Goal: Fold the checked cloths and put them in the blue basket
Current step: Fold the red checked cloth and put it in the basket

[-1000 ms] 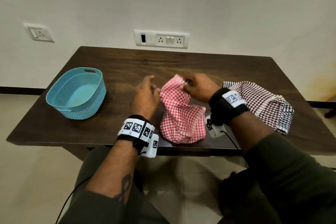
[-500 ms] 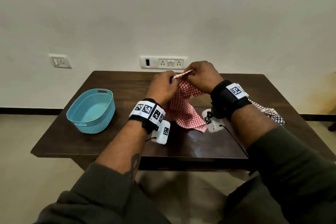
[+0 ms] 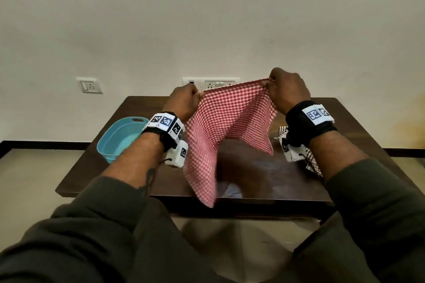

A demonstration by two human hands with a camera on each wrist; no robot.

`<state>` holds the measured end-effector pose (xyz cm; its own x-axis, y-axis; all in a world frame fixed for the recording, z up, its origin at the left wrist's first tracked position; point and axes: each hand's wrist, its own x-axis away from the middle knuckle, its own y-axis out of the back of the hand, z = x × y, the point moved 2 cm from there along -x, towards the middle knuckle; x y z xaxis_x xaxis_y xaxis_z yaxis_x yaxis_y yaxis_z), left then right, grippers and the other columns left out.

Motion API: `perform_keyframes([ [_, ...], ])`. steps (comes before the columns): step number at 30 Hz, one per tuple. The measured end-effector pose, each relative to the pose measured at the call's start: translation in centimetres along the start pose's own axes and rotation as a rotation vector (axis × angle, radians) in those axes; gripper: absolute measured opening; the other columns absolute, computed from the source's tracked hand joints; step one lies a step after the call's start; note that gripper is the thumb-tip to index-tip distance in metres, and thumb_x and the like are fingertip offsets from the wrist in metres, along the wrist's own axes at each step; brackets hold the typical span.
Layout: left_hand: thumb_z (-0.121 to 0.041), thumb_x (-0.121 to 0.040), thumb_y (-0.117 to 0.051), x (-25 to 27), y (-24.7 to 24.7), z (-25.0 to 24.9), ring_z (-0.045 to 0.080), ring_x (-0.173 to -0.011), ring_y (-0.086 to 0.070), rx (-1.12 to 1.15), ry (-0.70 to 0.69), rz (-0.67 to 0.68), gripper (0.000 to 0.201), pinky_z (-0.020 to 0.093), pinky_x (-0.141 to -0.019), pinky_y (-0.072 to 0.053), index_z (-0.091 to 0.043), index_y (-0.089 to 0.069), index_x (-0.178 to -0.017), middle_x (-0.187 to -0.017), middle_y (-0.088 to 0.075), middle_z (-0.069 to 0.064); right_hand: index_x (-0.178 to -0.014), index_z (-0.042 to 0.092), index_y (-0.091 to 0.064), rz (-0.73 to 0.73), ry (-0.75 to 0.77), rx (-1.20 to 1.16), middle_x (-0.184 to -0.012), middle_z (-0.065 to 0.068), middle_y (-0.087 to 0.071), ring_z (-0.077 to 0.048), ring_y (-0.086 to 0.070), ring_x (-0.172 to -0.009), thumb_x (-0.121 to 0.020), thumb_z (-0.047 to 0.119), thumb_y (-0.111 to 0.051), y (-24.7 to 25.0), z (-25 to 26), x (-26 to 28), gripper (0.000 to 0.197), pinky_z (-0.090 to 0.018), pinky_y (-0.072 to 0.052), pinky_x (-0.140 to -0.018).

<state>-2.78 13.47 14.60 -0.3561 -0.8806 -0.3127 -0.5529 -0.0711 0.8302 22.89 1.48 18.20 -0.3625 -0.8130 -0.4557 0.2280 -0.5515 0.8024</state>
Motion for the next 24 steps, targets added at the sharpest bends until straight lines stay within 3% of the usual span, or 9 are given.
perform_keyframes([
  [2, -0.038, -0.097, -0.051, -0.4, 0.3, 0.1, 0.027, -0.094, -0.063, -0.124, 0.002, -0.037, 0.026, 0.036, -0.08, -0.05, -0.019, -0.064, -0.109, -0.106, -0.068, 0.006, -0.096, 0.017, -0.064, -0.028, -0.043, -0.071, -0.088, -0.009, -0.065, -0.031, -0.06, -0.081, -0.092, 0.041, -0.056, 0.5, -0.1, 0.0, 0.025, -0.035, -0.048, -0.069],
  [4, -0.038, -0.094, -0.055, -0.8, 0.1, -0.3, 0.027, -0.109, -0.06, -0.178, -0.018, 0.008, 0.034, 0.04, -0.091, -0.05, -0.021, -0.059, -0.123, -0.121, -0.062, 0.006, -0.096, 0.017, -0.071, -0.019, -0.023, -0.163, -0.092, -0.007, -0.069, -0.026, -0.062, -0.086, -0.09, 0.037, -0.064, 0.4, 0.4, -0.3, 0.022, -0.034, -0.05, -0.074],
  [8, -0.039, -0.086, -0.07, -0.3, -1.0, -5.3, 0.02, -0.137, -0.04, 0.054, -0.373, 0.106, 0.074, 0.04, -0.113, -0.034, -0.026, -0.034, -0.149, -0.15, -0.041, 0.002, -0.099, 0.019, -0.075, 0.206, 0.165, -0.317, -0.098, 0.0, -0.073, -0.014, -0.066, -0.093, -0.086, 0.025, -0.072, -1.0, 3.4, -0.7, 0.015, -0.029, -0.052, -0.087],
  [10, -0.026, -0.084, -0.071, 0.0, -1.5, -8.3, 0.017, -0.13, -0.048, 0.144, -0.488, 0.096, 0.075, 0.034, -0.11, -0.039, -0.023, -0.034, -0.15, -0.145, -0.049, 0.002, -0.1, 0.018, -0.071, 0.23, 0.172, -0.397, -0.098, 0.002, -0.071, -0.013, -0.067, -0.088, -0.082, 0.02, -0.076, -1.5, 4.4, -0.5, 0.018, -0.023, -0.055, -0.079],
  [12, -0.02, -0.084, -0.07, -0.4, -1.3, -9.5, 0.015, -0.111, -0.061, 0.2, -0.449, 0.098, 0.066, 0.032, -0.098, -0.049, -0.028, -0.042, -0.144, -0.127, -0.063, 0.0, -0.101, 0.014, -0.065, 0.16, 0.067, -0.557, -0.096, 0.003, -0.068, -0.014, -0.068, -0.083, -0.08, 0.017, -0.078, -1.5, 4.4, -0.1, 0.025, -0.019, -0.055, -0.067],
  [15, -0.023, -0.091, -0.064, -1.0, -0.7, -8.7, 0.012, -0.093, -0.065, 0.159, -0.375, 0.035, 0.027, 0.033, -0.088, -0.053, -0.026, -0.067, -0.118, -0.105, -0.071, -0.002, -0.107, 0.011, -0.058, 0.167, -0.157, -0.81, -0.098, 0.0, -0.071, -0.017, -0.07, -0.087, -0.08, 0.027, -0.079, -2.6, 2.4, 1.3, 0.037, -0.032, -0.058, -0.074],
  [19, -0.021, -0.091, -0.063, -1.1, -0.3, -7.0, 0.014, -0.089, -0.062, 0.304, -0.299, -0.042, 0.007, 0.026, -0.078, -0.045, -0.018, -0.069, -0.093, -0.093, -0.07, -0.003, -0.094, 0.015, -0.072, 0.407, -0.116, -0.675, -0.091, 0.001, -0.076, -0.018, -0.073, -0.085, -0.088, 0.027, -0.071, -6.5, 0.0, 4.5, 0.014, -0.047, -0.058, -0.085],
  [22, -0.014, -0.09, -0.06, -1.4, 0.0, -4.2, 0.018, -0.089, -0.061, 0.259, -0.243, -0.036, 0.011, 0.025, -0.074, -0.04, -0.016, -0.067, -0.099, -0.096, -0.069, 0.001, -0.086, 0.019, -0.072, 0.277, -0.174, -0.61, -0.087, 0.001, -0.075, -0.022, -0.071, -0.082, -0.091, 0.028, -0.066, -7.9, -2.4, 5.2, 0.011, -0.046, -0.057, -0.08],
  [24, -0.015, -0.092, -0.059, -1.4, 0.2, -2.1, 0.022, -0.094, -0.063, 0.16, -0.215, 0.024, 0.02, 0.025, -0.076, -0.039, -0.016, -0.066, -0.11, -0.103, -0.07, 0.005, -0.085, 0.017, -0.071, 0.201, -0.172, -0.461, -0.086, -0.001, -0.073, -0.023, -0.068, -0.085, -0.092, 0.032, -0.065, -7.3, -3.2, 5.1, 0.017, -0.035, -0.053, -0.074],
])
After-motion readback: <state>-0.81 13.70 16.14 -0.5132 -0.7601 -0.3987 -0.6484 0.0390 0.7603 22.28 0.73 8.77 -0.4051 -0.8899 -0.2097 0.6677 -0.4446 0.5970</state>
